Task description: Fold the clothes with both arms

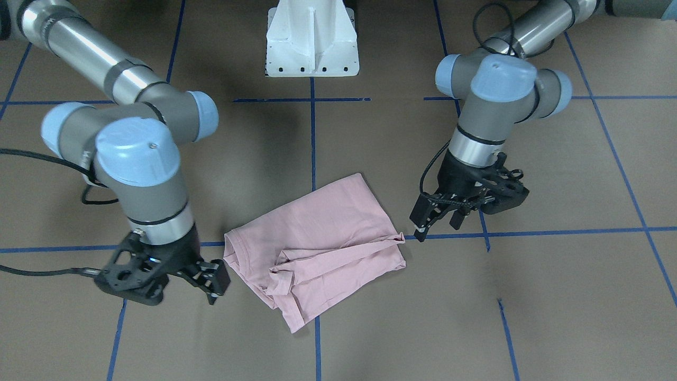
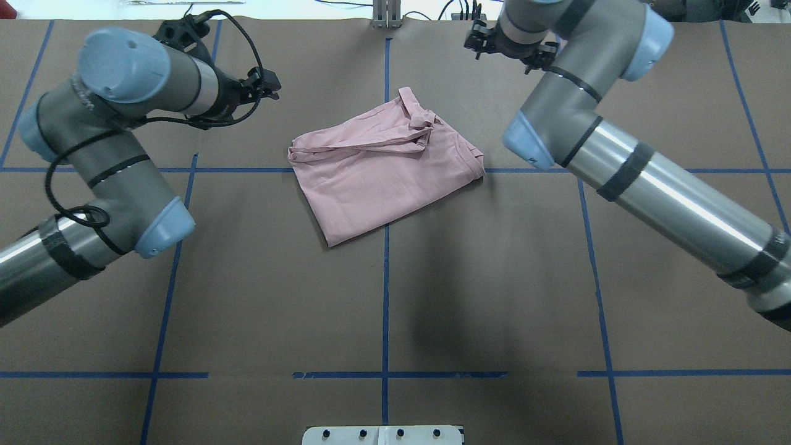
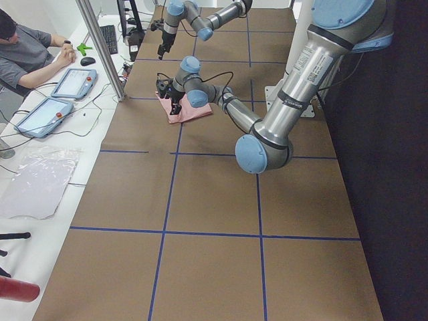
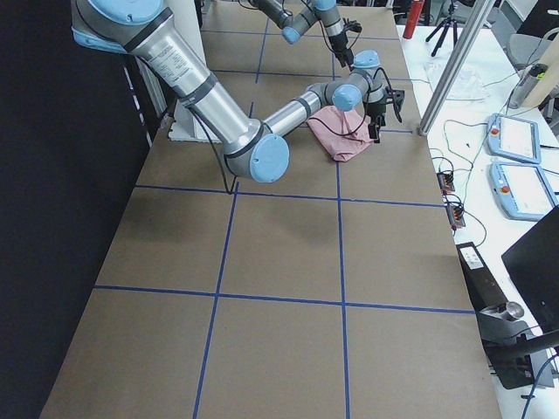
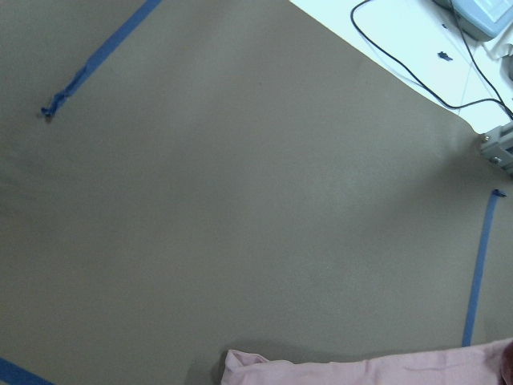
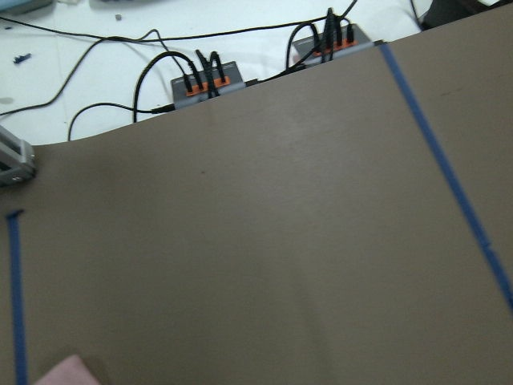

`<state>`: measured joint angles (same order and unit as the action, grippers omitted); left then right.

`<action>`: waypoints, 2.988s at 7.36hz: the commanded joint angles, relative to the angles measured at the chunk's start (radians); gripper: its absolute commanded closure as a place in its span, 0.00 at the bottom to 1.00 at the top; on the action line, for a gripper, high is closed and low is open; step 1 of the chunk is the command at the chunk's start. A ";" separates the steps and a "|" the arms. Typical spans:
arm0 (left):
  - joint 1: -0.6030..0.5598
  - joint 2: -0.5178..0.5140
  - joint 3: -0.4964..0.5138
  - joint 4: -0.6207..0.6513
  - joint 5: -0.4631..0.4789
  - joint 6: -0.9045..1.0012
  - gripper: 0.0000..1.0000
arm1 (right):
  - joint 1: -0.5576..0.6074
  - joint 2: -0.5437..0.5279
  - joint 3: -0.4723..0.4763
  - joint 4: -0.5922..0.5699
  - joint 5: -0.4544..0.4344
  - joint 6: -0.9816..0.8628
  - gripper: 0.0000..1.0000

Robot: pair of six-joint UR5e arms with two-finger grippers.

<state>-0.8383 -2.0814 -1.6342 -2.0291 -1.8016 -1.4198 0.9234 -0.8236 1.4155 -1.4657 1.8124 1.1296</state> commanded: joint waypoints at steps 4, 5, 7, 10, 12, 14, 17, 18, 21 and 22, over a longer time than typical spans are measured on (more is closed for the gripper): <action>-0.362 0.274 -0.202 0.217 -0.281 0.882 0.00 | 0.396 -0.601 0.458 -0.252 0.375 -0.897 0.00; -0.436 0.344 -0.199 0.219 -0.304 1.076 0.00 | 0.498 -0.706 0.451 -0.252 0.431 -1.106 0.00; -0.572 0.423 -0.147 0.219 -0.349 1.453 0.00 | 0.642 -0.782 0.381 -0.255 0.558 -1.293 0.00; -0.633 0.501 -0.015 0.167 -0.507 1.583 0.00 | 0.681 -0.799 0.327 -0.249 0.579 -1.280 0.00; -0.633 0.508 0.051 0.173 -0.495 1.579 0.00 | 0.681 -0.802 0.327 -0.252 0.578 -1.277 0.00; -0.643 0.505 0.039 0.276 -0.496 1.584 0.00 | 0.681 -0.813 0.266 -0.249 0.581 -1.280 0.00; -0.714 0.512 -0.013 0.394 -0.507 1.593 0.00 | 0.681 -0.815 0.249 -0.249 0.581 -1.285 0.00; -0.714 0.517 -0.009 0.394 -0.509 1.593 0.00 | 0.681 -0.815 0.246 -0.249 0.579 -1.286 0.00; -0.716 0.512 -0.012 0.395 -0.507 1.592 0.00 | 0.681 -0.812 0.258 -0.248 0.579 -1.278 0.00; -0.716 0.512 -0.009 0.394 -0.507 1.592 0.00 | 0.681 -0.812 0.260 -0.248 0.579 -1.277 0.00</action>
<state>-1.5535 -1.5681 -1.6446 -1.6343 -2.3092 0.1719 1.6045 -1.6356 1.6719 -1.7137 2.3911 -0.1497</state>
